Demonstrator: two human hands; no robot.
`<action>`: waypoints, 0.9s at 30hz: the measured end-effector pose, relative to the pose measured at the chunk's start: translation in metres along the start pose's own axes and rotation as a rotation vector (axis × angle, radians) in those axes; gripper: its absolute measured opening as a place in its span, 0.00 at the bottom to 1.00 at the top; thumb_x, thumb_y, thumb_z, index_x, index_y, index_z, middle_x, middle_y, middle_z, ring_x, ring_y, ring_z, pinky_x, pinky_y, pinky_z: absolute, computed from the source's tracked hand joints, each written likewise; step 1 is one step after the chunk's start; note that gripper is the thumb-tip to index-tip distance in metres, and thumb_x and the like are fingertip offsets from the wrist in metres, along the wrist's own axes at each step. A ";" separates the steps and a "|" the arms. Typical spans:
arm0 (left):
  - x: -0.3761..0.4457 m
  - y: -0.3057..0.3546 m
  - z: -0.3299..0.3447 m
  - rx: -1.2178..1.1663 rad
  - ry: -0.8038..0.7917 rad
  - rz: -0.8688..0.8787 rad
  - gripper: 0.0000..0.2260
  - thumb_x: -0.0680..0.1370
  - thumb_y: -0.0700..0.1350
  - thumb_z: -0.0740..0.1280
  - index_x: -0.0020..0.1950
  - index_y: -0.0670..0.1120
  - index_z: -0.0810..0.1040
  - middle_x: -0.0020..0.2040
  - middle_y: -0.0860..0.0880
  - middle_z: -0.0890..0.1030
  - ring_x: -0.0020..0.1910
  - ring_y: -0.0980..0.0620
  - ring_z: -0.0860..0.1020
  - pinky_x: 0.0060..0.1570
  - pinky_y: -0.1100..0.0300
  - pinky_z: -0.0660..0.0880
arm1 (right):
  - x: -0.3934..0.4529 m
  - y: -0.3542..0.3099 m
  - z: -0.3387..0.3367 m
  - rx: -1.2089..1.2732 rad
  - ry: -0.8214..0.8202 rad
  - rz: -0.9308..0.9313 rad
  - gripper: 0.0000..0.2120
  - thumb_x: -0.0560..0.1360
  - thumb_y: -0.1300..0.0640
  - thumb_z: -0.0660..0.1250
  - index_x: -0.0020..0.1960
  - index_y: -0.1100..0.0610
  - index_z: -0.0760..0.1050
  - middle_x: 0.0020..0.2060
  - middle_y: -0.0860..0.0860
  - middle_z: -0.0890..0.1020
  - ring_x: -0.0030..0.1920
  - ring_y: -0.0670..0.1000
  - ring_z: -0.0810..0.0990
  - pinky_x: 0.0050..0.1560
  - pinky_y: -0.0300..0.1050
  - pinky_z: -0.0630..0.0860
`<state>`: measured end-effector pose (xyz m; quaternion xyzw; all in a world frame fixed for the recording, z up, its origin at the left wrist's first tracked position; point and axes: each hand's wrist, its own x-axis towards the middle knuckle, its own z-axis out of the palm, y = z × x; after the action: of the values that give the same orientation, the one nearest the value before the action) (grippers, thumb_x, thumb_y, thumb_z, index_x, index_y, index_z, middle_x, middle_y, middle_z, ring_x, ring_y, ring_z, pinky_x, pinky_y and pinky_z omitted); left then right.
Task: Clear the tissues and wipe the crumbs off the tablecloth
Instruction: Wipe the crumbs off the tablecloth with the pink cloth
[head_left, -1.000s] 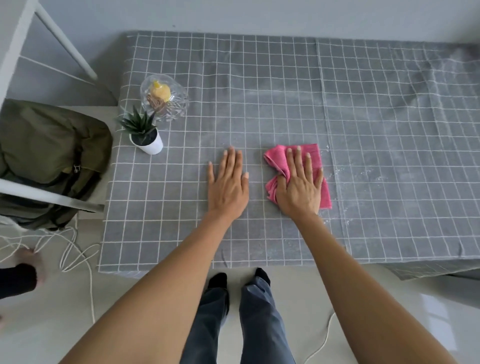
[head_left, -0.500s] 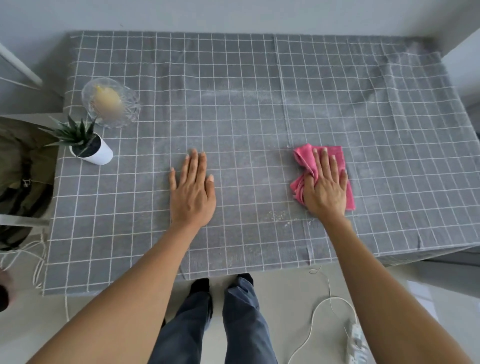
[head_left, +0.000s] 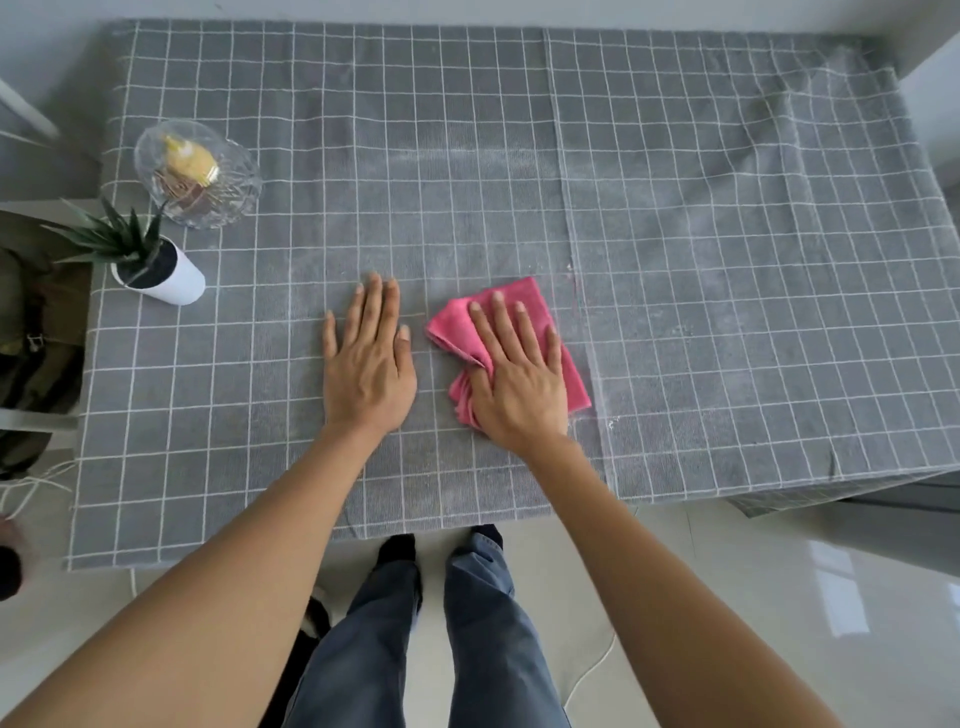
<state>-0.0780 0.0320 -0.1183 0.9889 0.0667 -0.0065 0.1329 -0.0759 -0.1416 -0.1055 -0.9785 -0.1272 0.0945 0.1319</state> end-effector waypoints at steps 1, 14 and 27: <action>0.000 -0.001 0.000 0.010 -0.001 0.002 0.24 0.82 0.49 0.44 0.78 0.47 0.48 0.79 0.50 0.49 0.78 0.53 0.47 0.75 0.47 0.43 | 0.000 0.010 -0.002 -0.007 0.001 -0.040 0.28 0.79 0.45 0.43 0.78 0.46 0.44 0.78 0.46 0.46 0.77 0.48 0.42 0.75 0.55 0.39; 0.001 -0.001 -0.003 0.015 -0.058 -0.009 0.23 0.83 0.49 0.44 0.78 0.48 0.43 0.79 0.50 0.44 0.77 0.53 0.43 0.75 0.47 0.39 | -0.003 0.123 -0.043 -0.025 0.074 0.470 0.28 0.79 0.48 0.44 0.78 0.46 0.40 0.78 0.47 0.43 0.77 0.50 0.41 0.75 0.54 0.37; -0.052 0.006 0.000 0.019 -0.055 0.026 0.25 0.81 0.52 0.41 0.78 0.48 0.47 0.78 0.51 0.48 0.77 0.54 0.45 0.74 0.49 0.39 | -0.048 -0.011 0.005 0.023 0.011 0.118 0.30 0.77 0.46 0.44 0.78 0.46 0.44 0.78 0.47 0.46 0.77 0.50 0.42 0.75 0.57 0.38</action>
<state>-0.1287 0.0194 -0.1150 0.9903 0.0502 -0.0324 0.1252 -0.1254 -0.1429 -0.0998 -0.9832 -0.0676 0.0982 0.1383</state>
